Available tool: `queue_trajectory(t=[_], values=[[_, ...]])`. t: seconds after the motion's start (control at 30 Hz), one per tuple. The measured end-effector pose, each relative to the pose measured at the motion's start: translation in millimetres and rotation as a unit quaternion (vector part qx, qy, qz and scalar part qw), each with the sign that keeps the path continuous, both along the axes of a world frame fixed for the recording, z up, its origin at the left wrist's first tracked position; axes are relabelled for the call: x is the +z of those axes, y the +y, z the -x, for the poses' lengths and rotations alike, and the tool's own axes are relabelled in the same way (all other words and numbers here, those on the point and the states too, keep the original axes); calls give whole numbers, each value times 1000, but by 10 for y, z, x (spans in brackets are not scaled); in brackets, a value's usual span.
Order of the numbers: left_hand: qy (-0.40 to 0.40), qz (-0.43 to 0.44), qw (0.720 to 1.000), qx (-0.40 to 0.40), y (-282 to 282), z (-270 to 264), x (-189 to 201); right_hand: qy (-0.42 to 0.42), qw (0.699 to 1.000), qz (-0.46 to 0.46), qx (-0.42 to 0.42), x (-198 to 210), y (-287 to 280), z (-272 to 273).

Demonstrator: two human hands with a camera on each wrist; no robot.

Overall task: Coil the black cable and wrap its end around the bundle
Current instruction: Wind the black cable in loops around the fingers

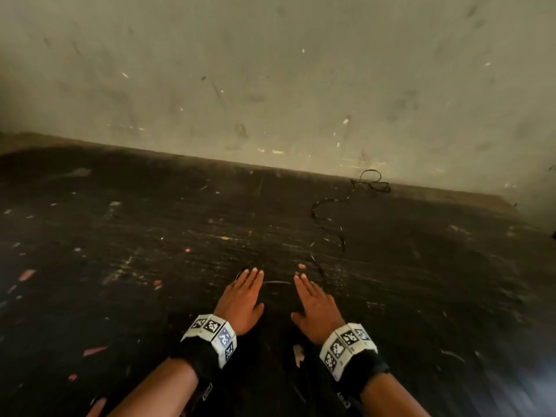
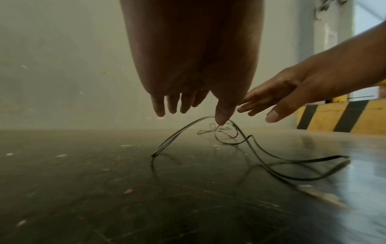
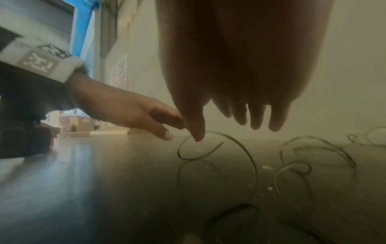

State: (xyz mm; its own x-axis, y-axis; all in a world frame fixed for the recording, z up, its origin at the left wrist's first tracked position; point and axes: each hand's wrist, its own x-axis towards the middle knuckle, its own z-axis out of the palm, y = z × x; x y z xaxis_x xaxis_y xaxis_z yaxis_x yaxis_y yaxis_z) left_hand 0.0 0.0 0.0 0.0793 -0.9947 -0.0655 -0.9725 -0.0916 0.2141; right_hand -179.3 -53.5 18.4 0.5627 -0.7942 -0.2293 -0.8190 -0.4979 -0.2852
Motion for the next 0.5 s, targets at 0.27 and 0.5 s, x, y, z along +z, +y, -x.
queue_trajectory(t=[0.27, 0.5], values=[[23, 36, 999, 11, -186, -151, -151, -58, 998, -8, -31, -226, -218, -124], [233, 129, 964, 8, 113, -134, 93, -175, 982, 39, 55, 92, -75, 81]])
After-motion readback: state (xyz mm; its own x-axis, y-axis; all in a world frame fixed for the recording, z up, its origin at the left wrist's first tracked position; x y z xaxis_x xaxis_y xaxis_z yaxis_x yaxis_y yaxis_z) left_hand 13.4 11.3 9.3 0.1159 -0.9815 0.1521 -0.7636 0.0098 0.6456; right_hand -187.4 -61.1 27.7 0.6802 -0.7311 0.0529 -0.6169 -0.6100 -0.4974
